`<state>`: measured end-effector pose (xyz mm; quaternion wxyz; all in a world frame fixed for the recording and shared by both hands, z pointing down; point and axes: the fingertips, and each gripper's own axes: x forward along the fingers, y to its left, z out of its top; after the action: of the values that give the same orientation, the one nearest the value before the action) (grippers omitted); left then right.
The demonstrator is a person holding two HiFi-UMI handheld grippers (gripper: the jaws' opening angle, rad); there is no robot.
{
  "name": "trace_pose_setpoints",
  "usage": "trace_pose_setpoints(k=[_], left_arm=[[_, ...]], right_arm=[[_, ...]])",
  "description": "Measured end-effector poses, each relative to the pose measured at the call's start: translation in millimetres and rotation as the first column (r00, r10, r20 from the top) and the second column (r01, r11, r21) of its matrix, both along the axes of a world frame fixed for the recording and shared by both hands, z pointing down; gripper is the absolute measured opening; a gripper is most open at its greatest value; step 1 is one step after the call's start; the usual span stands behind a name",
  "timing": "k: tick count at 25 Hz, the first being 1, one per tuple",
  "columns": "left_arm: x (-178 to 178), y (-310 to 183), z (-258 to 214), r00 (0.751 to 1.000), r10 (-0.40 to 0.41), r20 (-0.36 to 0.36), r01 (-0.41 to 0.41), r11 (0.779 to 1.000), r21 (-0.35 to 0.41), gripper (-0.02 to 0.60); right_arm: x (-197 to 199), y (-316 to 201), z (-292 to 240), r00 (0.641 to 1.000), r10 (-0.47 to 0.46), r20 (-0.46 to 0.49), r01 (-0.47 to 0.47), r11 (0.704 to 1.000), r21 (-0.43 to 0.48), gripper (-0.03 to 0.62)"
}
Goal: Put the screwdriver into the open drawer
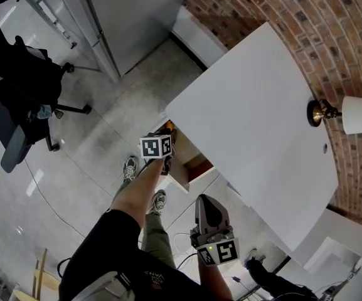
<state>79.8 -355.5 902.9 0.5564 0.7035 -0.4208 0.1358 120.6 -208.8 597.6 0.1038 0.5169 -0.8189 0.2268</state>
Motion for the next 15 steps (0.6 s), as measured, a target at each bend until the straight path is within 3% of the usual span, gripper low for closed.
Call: trace_pose_setpoints(k=[4,8,15], left_arm=[[-2,8,-20,0.999,0.036,-0.009,-0.035,0.999,0.038,0.074],[-14,12,-47,0.999,0.035,0.031,-0.038,0.993,0.114,0.013],[-23,34,-96,0.998,0.043,0.049,-0.052,0.976,0.213,0.008]], right_arm=[[4,10,-8,1.000,0.003,0.014,-0.003,1.000,0.015,-0.003],[9,21,-15,1.000,-0.007,0.015,0.007,1.000,0.029,-0.003],[20,41,-39,0.999,-0.048,0.004,0.047,0.995,0.090,-0.003]])
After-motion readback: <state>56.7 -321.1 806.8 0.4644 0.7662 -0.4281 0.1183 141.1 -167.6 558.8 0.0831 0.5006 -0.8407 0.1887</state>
